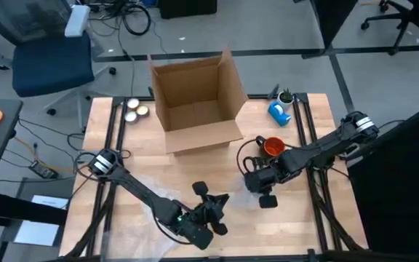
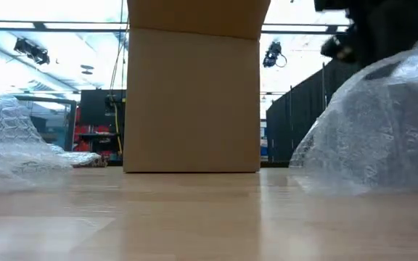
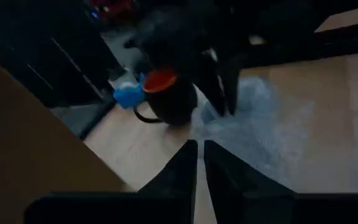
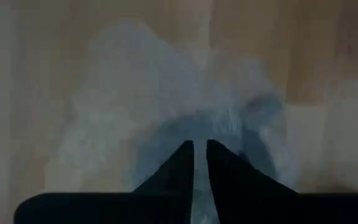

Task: Wrap mug
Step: Wrap the blue mug with the top bubble wrap

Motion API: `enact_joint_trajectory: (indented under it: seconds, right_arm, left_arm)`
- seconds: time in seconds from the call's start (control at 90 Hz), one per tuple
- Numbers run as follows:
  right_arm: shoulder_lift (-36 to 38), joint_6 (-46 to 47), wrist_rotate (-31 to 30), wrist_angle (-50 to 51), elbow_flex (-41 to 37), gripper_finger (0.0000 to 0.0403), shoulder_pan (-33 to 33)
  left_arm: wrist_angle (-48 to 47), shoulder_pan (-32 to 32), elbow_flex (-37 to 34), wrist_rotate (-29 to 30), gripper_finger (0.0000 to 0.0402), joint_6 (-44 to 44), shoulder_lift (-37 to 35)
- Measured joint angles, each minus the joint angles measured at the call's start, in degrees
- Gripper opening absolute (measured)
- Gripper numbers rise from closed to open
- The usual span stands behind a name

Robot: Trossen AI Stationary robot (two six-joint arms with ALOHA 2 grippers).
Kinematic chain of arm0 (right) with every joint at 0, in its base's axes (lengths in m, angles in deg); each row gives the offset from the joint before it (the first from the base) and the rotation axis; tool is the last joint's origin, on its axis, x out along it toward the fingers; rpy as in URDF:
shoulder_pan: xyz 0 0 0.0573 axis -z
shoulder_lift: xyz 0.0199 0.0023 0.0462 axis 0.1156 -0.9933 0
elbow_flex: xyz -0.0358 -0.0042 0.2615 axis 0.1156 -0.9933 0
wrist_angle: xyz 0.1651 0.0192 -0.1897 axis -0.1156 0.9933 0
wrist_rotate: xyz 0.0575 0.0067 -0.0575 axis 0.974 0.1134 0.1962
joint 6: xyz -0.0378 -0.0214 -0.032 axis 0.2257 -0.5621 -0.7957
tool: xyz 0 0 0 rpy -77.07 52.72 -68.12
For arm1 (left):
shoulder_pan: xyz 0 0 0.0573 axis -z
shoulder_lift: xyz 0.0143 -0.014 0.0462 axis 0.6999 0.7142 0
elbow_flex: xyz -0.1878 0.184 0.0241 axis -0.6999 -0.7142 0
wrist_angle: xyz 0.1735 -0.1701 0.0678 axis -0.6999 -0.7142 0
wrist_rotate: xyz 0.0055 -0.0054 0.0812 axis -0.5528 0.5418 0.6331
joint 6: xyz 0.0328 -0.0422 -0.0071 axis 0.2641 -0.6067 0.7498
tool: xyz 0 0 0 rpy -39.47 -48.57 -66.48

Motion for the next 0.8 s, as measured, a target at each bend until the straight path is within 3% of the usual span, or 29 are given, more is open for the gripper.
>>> enact_joint_trajectory:
  seconds: [0.222, 0.367, 0.478, 0.633, 0.8]
  right_arm:
    - [0.00, 0.41, 1.49, -1.78, 0.26, 0.0021, -0.48]
    - [0.00, -0.02, 1.76, -1.76, 0.26, 0.0021, -0.53]
    - [0.00, 0.02, 2.10, -0.92, 0.49, 0.0021, 0.01]
    - [0.02, 0.89, 1.44, 4.73, 0.06, 0.0021, 0.62]
    - [-0.17, 1.04, 0.99, 3.39, -2.57, 0.0021, 1.35]
  left_arm:
    - [5.03, -1.95, -6.09, -21.96, 0.0015, -0.84, 0.04]
    - [21.62, -2.88, -10.25, -40.41, 0.0015, 0.34, 1.57]
    - [28.28, -4.11, -10.84, -40.91, 0.0015, 0.20, 4.96]
    - [25.95, -7.01, -10.92, -40.28, 0.0015, -2.78, 6.26]
    - [23.22, -10.08, -10.88, -35.61, 0.0015, 0.01, 6.21]
